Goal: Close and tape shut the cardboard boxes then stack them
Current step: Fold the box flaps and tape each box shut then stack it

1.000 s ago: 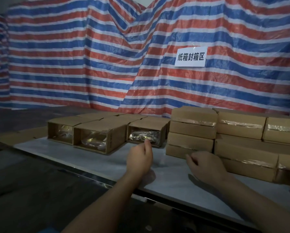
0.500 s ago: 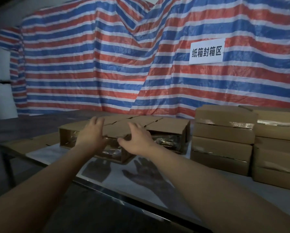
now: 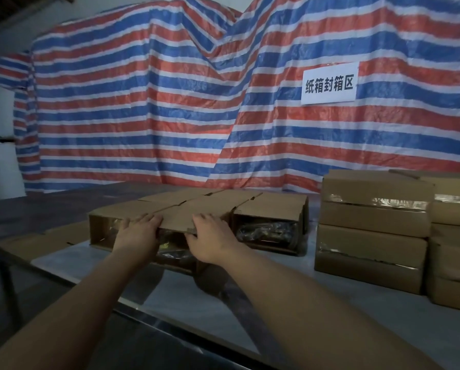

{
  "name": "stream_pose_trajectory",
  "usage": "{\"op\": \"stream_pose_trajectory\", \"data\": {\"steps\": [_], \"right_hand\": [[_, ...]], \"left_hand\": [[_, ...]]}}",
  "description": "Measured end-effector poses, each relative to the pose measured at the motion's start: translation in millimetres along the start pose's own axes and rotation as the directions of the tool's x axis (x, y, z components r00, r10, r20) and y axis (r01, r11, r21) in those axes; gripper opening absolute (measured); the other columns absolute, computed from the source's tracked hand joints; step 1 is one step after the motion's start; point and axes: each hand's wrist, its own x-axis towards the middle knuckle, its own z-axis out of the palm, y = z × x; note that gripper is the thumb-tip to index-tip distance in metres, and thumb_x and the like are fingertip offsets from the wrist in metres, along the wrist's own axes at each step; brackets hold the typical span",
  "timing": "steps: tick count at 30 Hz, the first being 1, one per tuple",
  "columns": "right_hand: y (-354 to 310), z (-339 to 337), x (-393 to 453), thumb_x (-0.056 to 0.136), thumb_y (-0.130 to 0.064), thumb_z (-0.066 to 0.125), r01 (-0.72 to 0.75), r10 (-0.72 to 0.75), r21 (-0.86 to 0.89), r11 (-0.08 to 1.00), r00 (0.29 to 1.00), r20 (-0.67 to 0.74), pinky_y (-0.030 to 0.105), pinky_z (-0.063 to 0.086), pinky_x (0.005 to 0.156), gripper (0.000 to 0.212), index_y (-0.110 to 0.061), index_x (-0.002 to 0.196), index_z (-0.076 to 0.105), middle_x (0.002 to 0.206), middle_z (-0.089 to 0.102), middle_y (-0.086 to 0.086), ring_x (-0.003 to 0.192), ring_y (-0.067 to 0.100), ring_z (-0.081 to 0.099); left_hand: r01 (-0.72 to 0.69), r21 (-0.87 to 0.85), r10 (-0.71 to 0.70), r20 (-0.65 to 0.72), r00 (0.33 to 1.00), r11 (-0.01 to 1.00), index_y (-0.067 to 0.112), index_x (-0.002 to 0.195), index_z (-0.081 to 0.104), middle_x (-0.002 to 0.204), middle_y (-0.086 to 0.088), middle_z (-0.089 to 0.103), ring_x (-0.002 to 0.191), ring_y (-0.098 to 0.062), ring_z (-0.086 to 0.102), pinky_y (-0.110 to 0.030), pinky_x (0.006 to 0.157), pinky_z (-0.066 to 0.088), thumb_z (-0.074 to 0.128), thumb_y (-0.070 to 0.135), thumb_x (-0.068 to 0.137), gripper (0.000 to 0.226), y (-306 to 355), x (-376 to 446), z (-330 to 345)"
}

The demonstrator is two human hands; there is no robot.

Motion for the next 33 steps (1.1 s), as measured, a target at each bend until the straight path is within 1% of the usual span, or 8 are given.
{"op": "stream_pose_trajectory", "data": {"steps": [9,12,15,20,23,26,29,33], "right_hand": [[4,-28,-20,0.102,-0.025,0.047,0.036,-0.033,0.178,0.983,0.999,-0.02,0.038,0.051,0.09,0.026,-0.016,0.122,0.059,0.113,0.059,0.003,0.105,0.018,0.056],[6,-51,-25,0.101,-0.028,0.044,-0.025,0.027,0.339,0.94,1.0,-0.002,0.03,0.046,0.068,0.024,-0.022,0.115,0.061,0.093,0.059,-0.005,0.086,0.012,0.059],[7,-78,-33,0.096,-0.027,0.042,-0.085,0.092,0.397,0.914,0.996,0.002,0.031,0.04,0.062,0.02,-0.027,0.08,0.055,0.079,0.054,-0.004,0.075,0.014,0.055],[16,-118,-63,0.091,-0.025,0.045,-0.144,0.161,0.441,0.886,0.987,0.0,0.033,0.041,0.06,0.024,-0.023,0.068,0.051,0.072,0.049,0.001,0.068,0.017,0.052],[31,-145,-85,0.091,-0.025,0.047,-0.193,0.22,0.44,0.877,0.975,-0.011,0.03,0.039,0.06,0.021,-0.021,0.071,0.053,0.074,0.051,-0.001,0.071,0.015,0.053],[48,-180,-108,0.094,-0.023,0.047,-0.247,0.284,0.436,0.865,0.959,-0.02,0.028,0.036,0.058,0.022,-0.023,0.073,0.053,0.071,0.052,-0.003,0.068,0.013,0.052],[69,-213,-136,0.1,-0.024,0.047,-0.311,0.36,0.434,0.845,0.932,-0.032,0.024,0.037,0.057,0.026,-0.024,0.073,0.049,0.066,0.049,-0.005,0.061,0.011,0.047],[106,-252,-192,0.099,-0.033,0.049,-0.384,0.426,0.538,0.751,0.903,0.05,0.027,0.049,0.068,0.017,-0.02,0.101,0.06,0.088,0.068,0.0,0.081,0.014,0.065]], "left_hand": [[0.044,-0.345,-0.047,0.0,0.999,0.938,0.025,0.138,0.046,0.123,-0.001,0.058,0.104,-0.016,0.059,-0.039,0.091,0.054,0.062,0.025,0.092,0.048,0,-9,-28],[0.007,-0.473,-0.071,-0.118,0.99,0.881,0.023,0.14,0.045,0.13,-0.005,0.055,0.109,-0.018,0.057,-0.039,0.091,0.053,0.059,0.022,0.094,0.048,8,-12,-46],[-0.015,-0.62,-0.122,-0.178,0.976,0.784,0.024,0.143,0.04,0.14,-0.006,0.048,0.116,-0.022,0.055,-0.038,0.088,0.052,0.067,0.027,0.09,0.06,19,-17,-67],[0.127,-0.819,-0.036,0.129,0.991,0.559,0.022,0.139,0.046,0.126,-0.009,0.058,0.104,-0.02,0.059,-0.032,0.078,0.052,0.062,0.025,0.095,0.047,32,-27,-94],[0.169,-0.872,0.018,0.198,0.98,0.459,0.021,0.124,0.058,0.12,-0.011,0.061,0.104,-0.025,0.061,-0.04,0.088,0.052,0.053,0.017,0.099,0.025,48,-37,-117],[0.186,-0.901,0.063,0.228,0.971,0.391,0.021,0.108,0.065,0.113,-0.009,0.064,0.096,-0.021,0.062,-0.031,0.076,0.049,0.053,0.016,0.099,0.016,82,-45,-145],[0.307,-0.934,0.099,0.328,0.939,0.181,0.019,0.116,0.061,0.114,-0.011,0.063,0.1,-0.028,0.063,-0.038,0.077,0.053,0.062,0.024,0.095,0.022,124,-51,-170],[0.528,-0.849,0.284,0.5,0.818,-0.029,0.014,0.112,0.056,0.1,-0.02,0.072,0.089,-0.037,0.072,-0.044,0.07,0.059,0.073,0.037,0.081,0.042,178,-61,-188]]}}
